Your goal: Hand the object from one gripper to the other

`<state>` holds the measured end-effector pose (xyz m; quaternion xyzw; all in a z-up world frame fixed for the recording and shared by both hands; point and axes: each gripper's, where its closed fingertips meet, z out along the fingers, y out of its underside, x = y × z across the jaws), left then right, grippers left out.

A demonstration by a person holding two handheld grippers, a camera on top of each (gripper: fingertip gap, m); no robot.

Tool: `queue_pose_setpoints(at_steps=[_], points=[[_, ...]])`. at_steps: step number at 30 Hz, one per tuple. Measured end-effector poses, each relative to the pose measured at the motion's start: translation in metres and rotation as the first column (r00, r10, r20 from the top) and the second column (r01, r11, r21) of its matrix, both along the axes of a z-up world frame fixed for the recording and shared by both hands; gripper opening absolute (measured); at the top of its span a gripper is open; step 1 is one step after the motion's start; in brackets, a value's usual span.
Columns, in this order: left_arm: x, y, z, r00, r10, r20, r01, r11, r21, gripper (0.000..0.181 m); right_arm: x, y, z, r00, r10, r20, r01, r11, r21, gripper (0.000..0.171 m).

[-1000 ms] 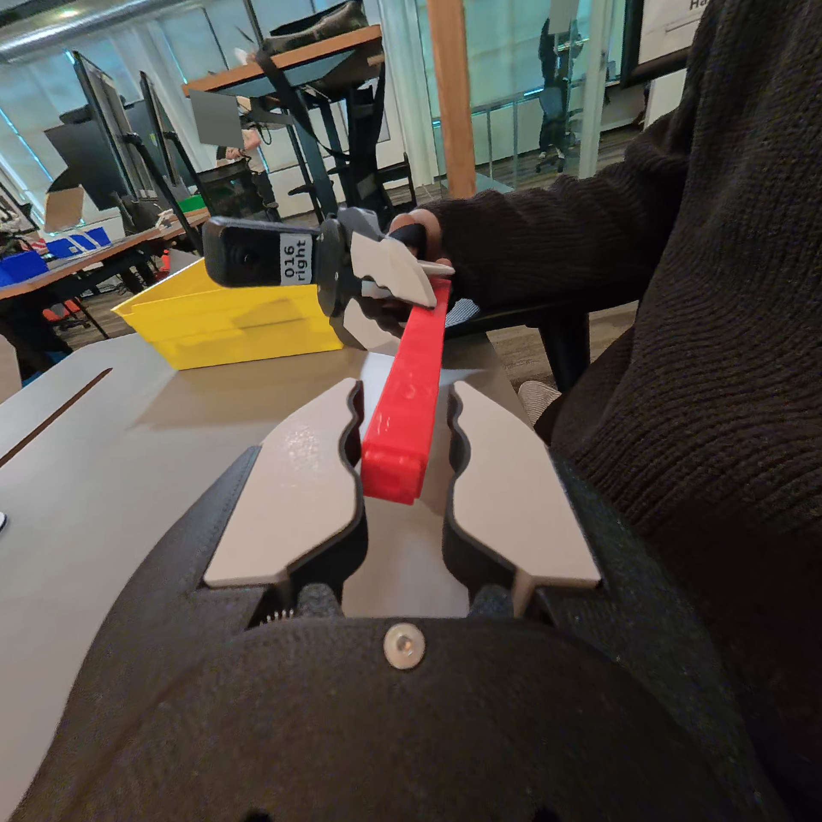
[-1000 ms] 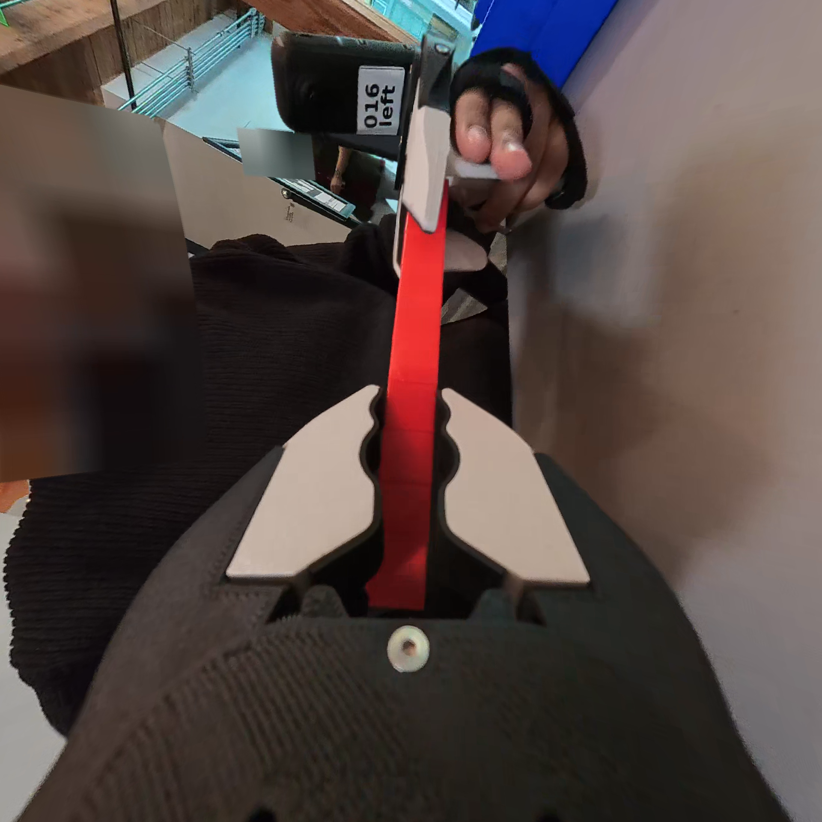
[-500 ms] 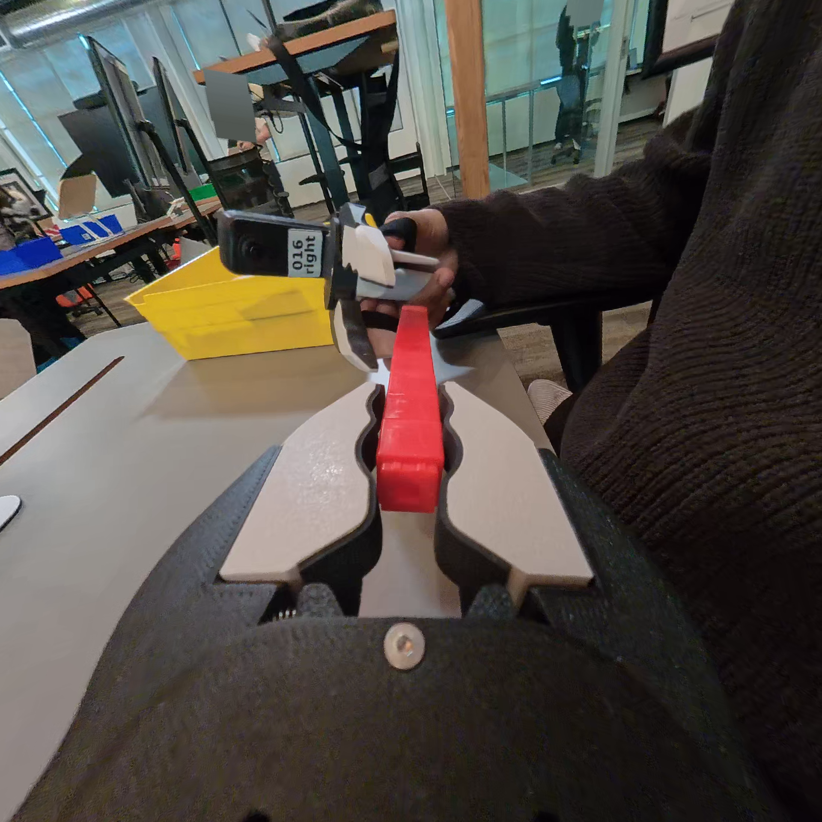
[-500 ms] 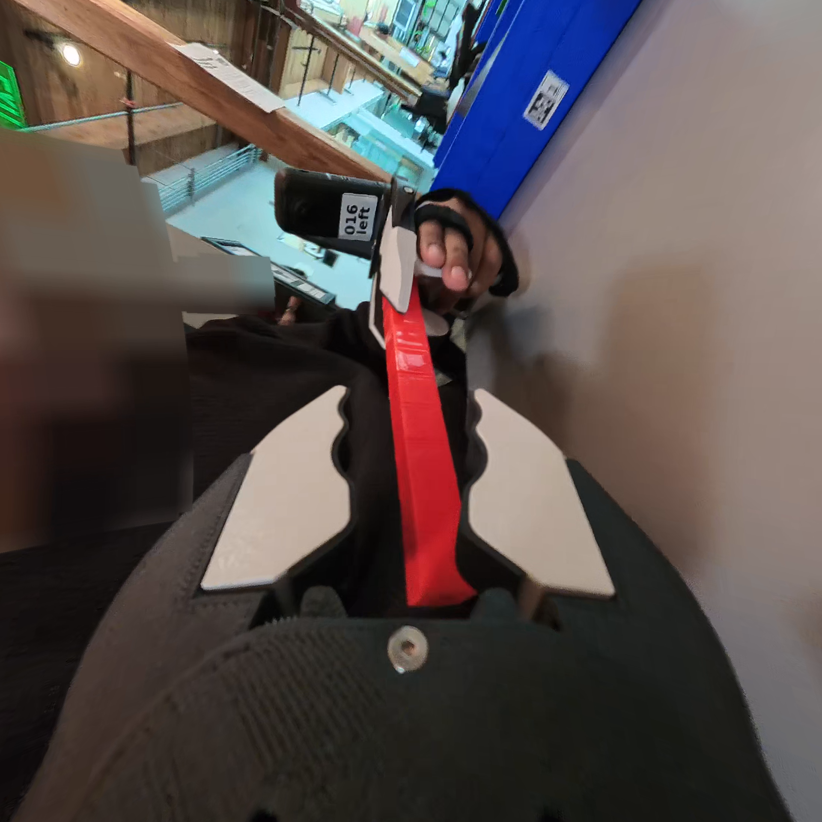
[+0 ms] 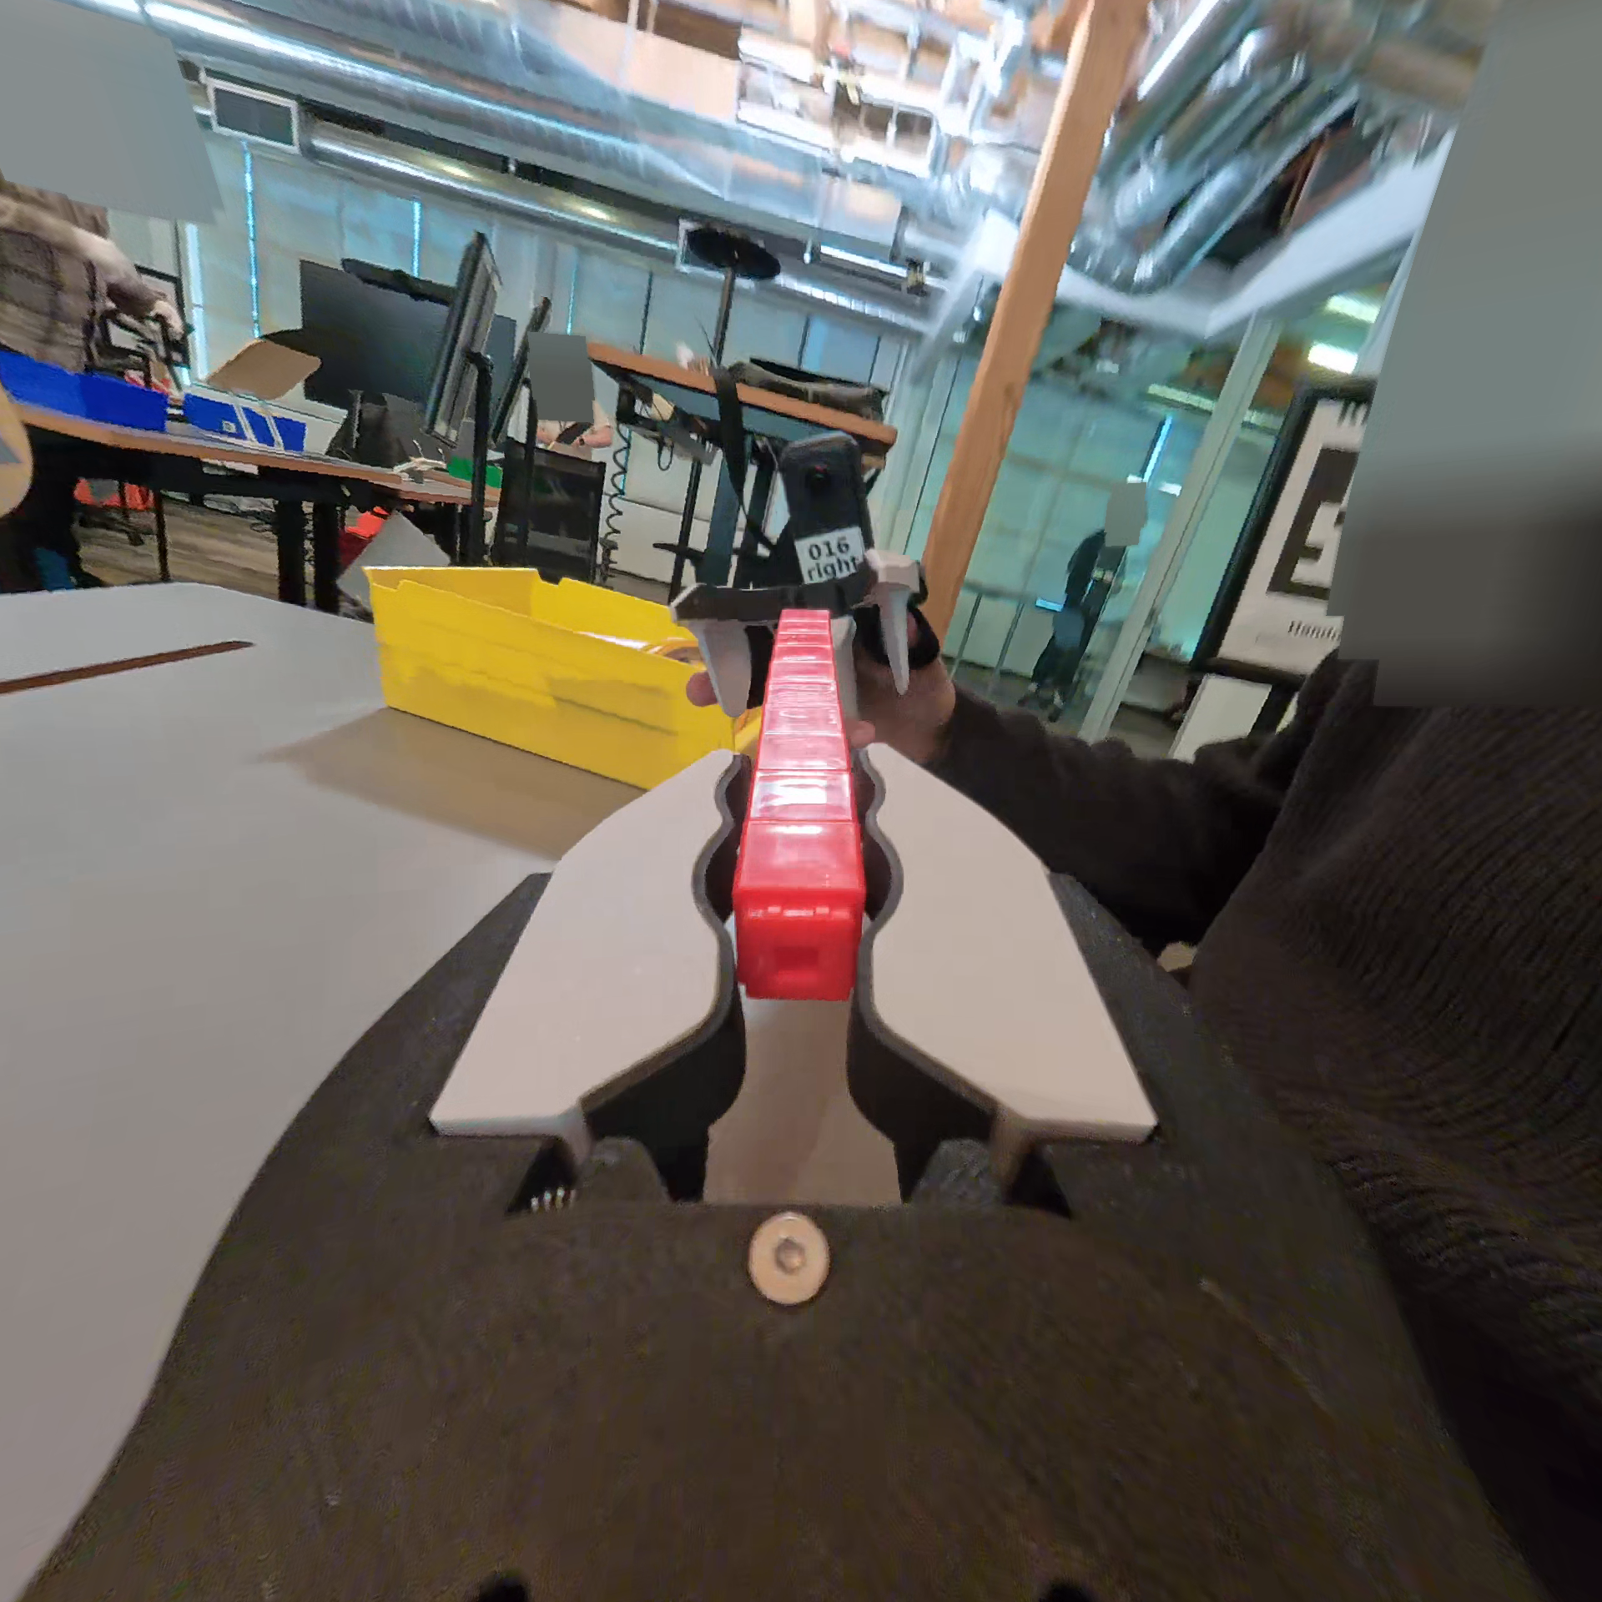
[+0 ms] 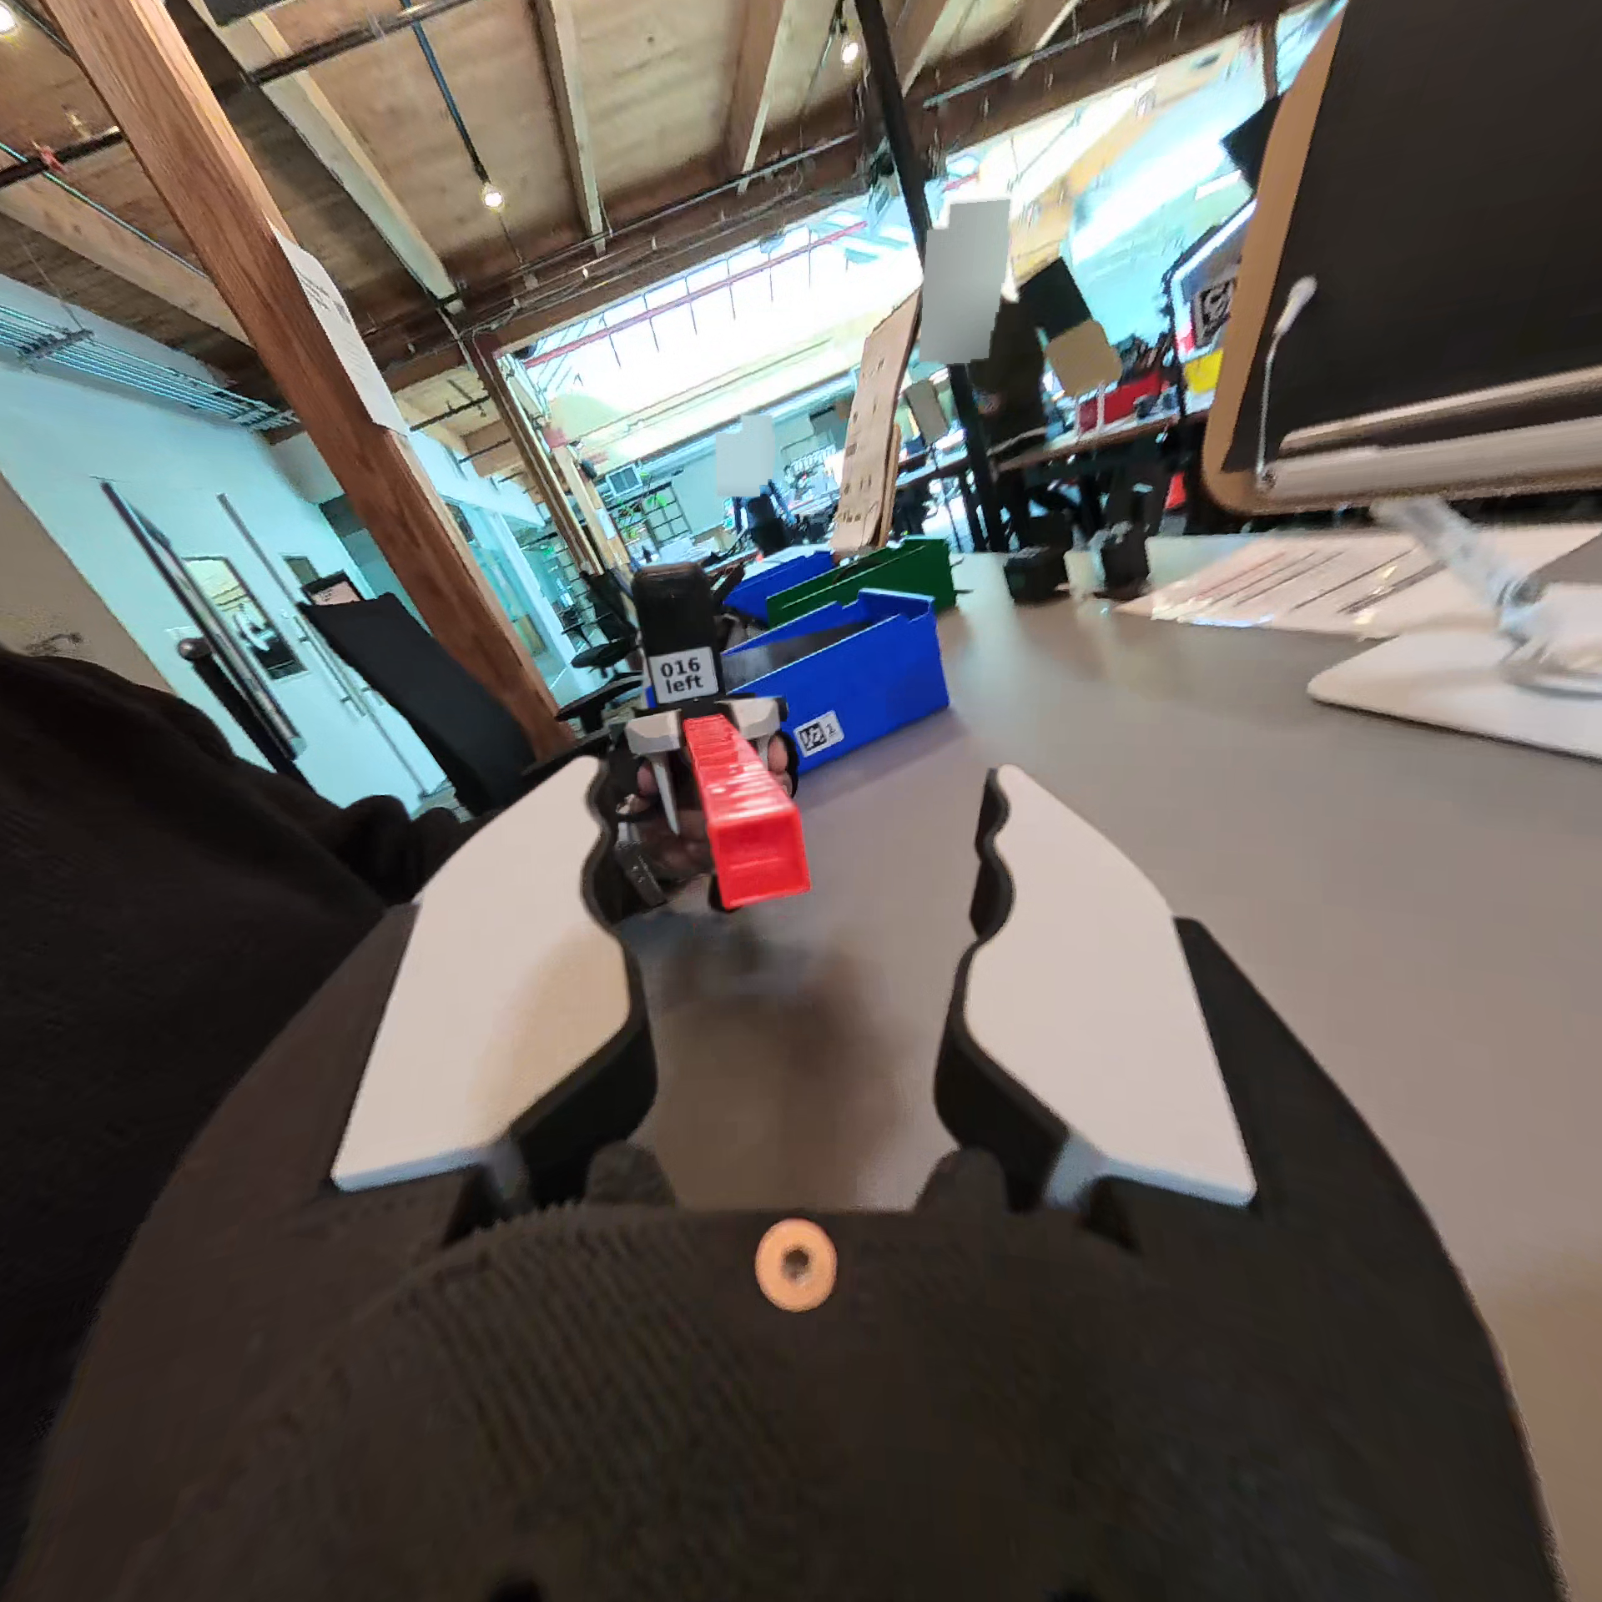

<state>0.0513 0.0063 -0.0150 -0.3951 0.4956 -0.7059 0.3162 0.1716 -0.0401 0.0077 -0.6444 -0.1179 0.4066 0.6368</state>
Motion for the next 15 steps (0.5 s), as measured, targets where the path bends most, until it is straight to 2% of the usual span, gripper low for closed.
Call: queue_pose_setpoints(at_steps=[5,15], points=[[-0.003,0.012,0.004,1.0,-0.017,-0.004,0.016,0.993,-0.114,0.022,-0.004,-0.001,-0.007,0.997,0.012,0.077,-0.011,1.0,-0.01,0.073],[0.0,0.007,-0.004,0.996,-0.065,-0.053,0.058,0.991,-0.122,0.023,-0.028,0.0,-0.029,0.977,0.076,0.201,-0.063,0.995,-0.075,0.05]])
